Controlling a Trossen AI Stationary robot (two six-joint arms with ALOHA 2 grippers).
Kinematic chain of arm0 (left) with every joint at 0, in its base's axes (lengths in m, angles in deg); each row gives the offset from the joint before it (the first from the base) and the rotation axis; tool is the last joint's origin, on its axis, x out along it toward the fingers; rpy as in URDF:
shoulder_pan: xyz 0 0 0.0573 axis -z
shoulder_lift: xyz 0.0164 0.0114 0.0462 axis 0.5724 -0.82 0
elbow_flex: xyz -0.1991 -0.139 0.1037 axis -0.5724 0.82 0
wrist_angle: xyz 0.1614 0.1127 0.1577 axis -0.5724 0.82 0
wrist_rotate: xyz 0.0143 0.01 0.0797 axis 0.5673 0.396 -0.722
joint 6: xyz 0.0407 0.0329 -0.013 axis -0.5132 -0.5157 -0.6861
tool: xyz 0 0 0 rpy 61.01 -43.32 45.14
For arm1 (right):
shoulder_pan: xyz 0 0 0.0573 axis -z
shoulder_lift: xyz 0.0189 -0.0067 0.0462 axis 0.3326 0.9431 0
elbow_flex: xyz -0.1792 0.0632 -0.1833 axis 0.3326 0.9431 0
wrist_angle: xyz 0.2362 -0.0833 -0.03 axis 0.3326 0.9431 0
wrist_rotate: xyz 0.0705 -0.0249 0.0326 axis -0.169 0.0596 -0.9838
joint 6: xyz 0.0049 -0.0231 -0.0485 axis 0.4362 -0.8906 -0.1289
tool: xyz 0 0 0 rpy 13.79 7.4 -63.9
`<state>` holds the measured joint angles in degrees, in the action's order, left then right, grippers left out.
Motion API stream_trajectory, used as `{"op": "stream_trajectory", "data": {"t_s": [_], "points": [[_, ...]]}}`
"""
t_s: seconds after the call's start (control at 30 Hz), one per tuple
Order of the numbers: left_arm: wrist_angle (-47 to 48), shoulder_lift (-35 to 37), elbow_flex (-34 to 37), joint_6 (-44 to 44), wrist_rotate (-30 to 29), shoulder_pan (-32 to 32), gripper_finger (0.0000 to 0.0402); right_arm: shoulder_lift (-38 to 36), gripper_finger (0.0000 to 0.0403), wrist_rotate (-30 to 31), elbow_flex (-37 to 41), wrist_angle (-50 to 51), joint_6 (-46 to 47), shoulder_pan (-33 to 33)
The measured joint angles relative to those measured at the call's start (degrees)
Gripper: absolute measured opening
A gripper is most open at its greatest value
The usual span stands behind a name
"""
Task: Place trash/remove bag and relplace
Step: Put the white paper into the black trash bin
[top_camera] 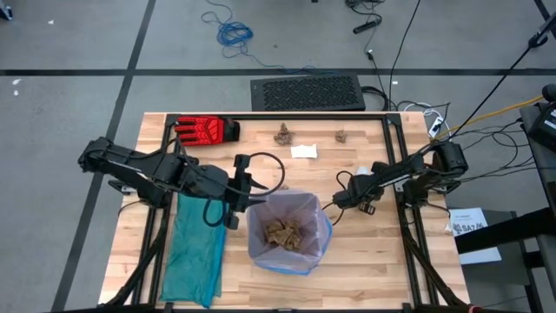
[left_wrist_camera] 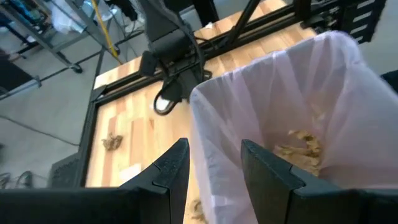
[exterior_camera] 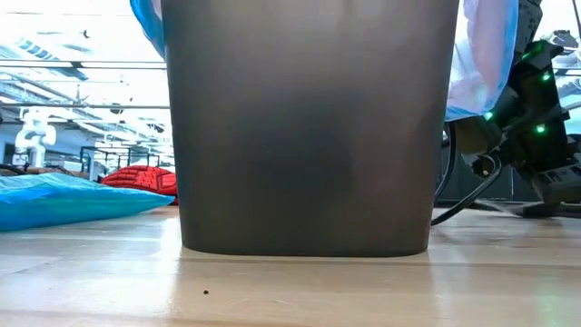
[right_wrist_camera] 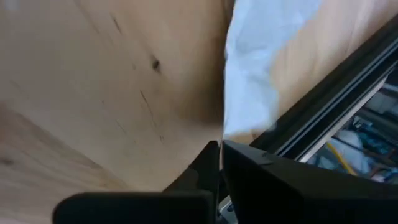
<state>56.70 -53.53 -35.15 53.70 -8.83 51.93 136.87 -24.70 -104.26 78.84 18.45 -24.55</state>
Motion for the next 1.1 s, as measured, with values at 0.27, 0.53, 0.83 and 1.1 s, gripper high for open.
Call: {"op": "stream_trajectory", "data": {"t_s": [0.27, 0.53, 0.83, 1.1], "points": [[2.2, 0.0, -1.7, 0.0, -9.0, -0.2, 0.0141, -5.7, 0.0, 1.4, -5.0, 3.2, 8.5, 0.3], [2.2, 0.9, -3.8, 0.1, -14.0, -0.3, 0.0141, -14.8, 0.0, 7.7, -14.9, 9.5, 12.4, 0.3], [1.4, 4.7, -4.7, 0.1, -14.5, -0.5, 0.0141, -21.7, 0.0, 15.4, -31.3, 10.8, 7.3, 0.1], [2.0, 5.5, -4.7, 2.0, -14.5, -0.5, 0.0141, -22.2, 0.0, 14.5, -39.1, 2.3, -2.4, -1.9]]}}
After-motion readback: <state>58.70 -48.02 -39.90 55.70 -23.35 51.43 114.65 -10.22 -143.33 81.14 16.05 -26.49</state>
